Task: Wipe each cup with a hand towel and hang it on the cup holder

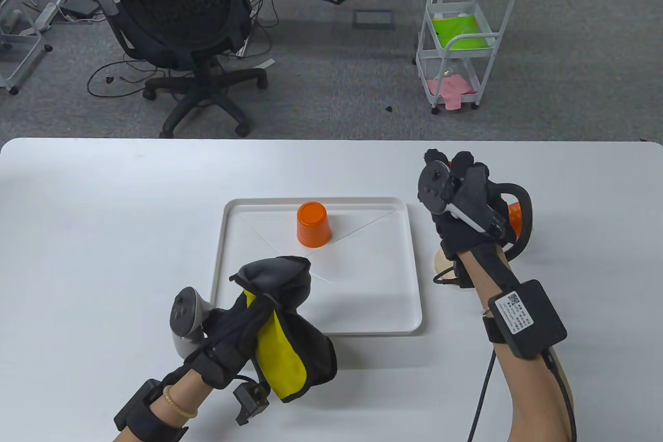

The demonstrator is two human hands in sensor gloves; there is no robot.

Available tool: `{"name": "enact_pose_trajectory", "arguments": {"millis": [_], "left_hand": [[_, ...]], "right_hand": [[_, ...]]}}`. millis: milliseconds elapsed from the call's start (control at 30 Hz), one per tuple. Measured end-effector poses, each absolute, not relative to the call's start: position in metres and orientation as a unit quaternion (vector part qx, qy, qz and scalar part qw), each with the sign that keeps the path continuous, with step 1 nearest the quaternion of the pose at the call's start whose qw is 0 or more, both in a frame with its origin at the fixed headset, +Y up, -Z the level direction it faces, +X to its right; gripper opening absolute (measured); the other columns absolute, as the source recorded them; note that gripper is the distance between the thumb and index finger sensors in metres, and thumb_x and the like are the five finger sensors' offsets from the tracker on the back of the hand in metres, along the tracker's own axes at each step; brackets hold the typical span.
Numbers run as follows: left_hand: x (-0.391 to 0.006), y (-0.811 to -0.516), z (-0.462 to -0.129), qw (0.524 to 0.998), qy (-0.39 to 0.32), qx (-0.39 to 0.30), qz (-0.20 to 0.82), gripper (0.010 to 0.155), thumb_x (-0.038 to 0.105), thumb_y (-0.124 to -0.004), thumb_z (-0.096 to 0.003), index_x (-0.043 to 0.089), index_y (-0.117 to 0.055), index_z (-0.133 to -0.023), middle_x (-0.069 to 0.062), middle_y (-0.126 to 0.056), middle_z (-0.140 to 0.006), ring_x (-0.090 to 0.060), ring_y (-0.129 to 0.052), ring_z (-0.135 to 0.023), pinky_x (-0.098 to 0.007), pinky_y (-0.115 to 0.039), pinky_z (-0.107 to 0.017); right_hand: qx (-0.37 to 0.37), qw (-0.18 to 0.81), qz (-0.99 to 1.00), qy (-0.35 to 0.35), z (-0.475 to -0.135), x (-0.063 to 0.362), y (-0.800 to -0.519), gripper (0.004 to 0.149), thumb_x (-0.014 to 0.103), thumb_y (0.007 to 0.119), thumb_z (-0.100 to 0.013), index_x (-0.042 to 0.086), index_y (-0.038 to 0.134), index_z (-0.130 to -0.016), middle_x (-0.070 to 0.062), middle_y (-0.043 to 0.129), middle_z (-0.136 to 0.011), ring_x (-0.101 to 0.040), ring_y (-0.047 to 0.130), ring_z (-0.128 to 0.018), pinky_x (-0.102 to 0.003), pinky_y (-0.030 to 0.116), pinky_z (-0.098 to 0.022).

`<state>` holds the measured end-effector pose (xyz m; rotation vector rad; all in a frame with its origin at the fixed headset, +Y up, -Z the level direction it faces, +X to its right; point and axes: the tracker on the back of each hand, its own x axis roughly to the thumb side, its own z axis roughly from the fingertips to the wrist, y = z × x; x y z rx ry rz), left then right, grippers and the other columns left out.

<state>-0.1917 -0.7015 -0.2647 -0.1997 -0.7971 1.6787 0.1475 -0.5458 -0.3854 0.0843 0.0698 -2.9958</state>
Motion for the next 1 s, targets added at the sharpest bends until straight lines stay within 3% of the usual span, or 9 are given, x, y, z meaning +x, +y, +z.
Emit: {"name": "enact_pose_trajectory", "arguments": {"millis": [433,1000], "left_hand": [[-0.196,-0.698,-0.266,0.591,-0.346,-0.079,0.724,0.070,0.064,-0.056,-0.0655,0.031,-0.029,-0.121,-0.013,-0.039,-0.126,-0.046,-0.048,-0.107,-0.051,-0.075,-0.061],[-0.196,-0.696,-0.267,0.594,-0.344,-0.079,0.723,0.069,0.064,-0.056,-0.0655,0.031,-0.030,-0.121,-0.013,-0.039,-0.126,-0.047,-0.048,-0.107,-0.052,-0.074,-0.061]], "right_hand": [[0.047,0.188,-0.980,-0.047,-0.406,0.127,-0.584,0.067,0.054,0.078,-0.051,0.040,0.055,-0.113,-0.016,0.062,-0.113,-0.043,0.072,-0.089,-0.050,0.073,-0.063],[0.042,0.222,-0.970,-0.084,-0.420,0.118,-0.618,0.070,0.053,0.076,-0.052,0.035,0.049,-0.114,-0.015,0.057,-0.116,-0.050,0.053,-0.101,-0.057,0.059,-0.074]]}}
